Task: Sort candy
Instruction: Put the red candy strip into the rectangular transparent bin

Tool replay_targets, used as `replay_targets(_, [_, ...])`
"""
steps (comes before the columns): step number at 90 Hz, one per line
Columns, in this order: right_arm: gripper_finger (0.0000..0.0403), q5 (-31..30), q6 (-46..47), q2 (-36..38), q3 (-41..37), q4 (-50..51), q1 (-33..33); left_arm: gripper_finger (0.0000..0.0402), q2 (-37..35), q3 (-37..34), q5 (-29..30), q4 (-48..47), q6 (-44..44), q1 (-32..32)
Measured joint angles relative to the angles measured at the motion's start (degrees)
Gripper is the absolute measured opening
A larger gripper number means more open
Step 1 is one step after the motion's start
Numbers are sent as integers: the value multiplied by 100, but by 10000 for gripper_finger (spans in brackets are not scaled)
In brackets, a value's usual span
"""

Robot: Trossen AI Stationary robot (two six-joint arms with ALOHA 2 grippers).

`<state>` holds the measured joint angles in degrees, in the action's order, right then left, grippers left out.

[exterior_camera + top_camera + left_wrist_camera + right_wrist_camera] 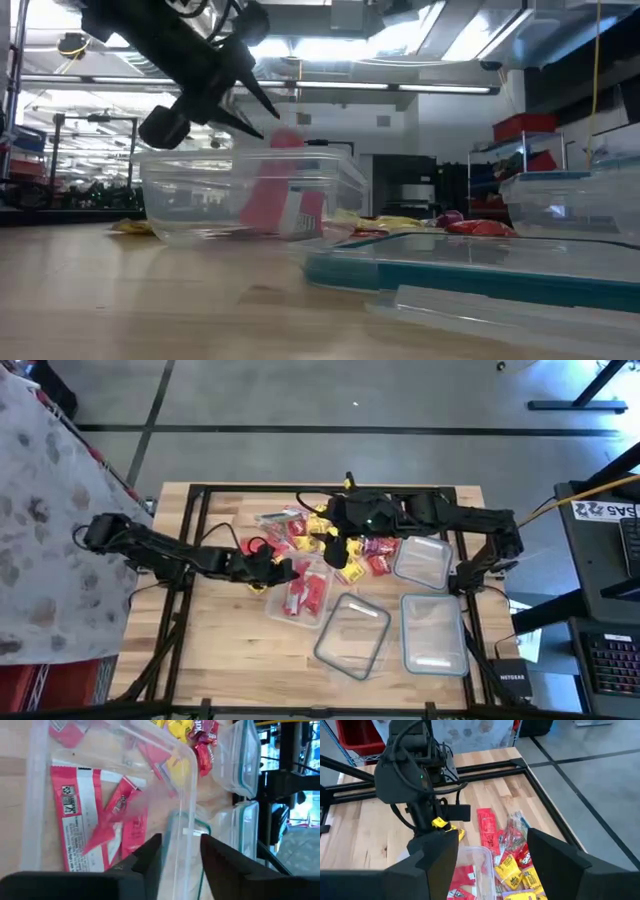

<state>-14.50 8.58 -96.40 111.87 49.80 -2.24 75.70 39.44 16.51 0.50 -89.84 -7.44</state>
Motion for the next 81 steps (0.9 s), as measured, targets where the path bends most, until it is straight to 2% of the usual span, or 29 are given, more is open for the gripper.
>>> replay_targets(13, [224, 2, 0, 0, 0, 7, 0, 153, -164, 0, 1, 6, 101, 0])
replay_targets(30, [224, 19, 2, 0, 0, 14, -14, 154, -957, 1, 71, -317, 873, 259])
replay_targets(44, [224, 61, -7, 0, 0, 8, -68, 145, -1565, 7, 165, -1571, 1438, 747])
replay_targets(54, [224, 61, -6, 0, 0, 2, -95, 137, -1648, 7, 363, -2663, 2148, 1270])
replay_targets(65, [224, 61, 0, 0, 0, -8, -127, 132, -1449, 4, -211, -3361, 3193, 2039])
replay_targets(81, [224, 63, 29, 0, 0, -34, -160, 131, -940, 4, -1192, -3215, 5181, 2849])
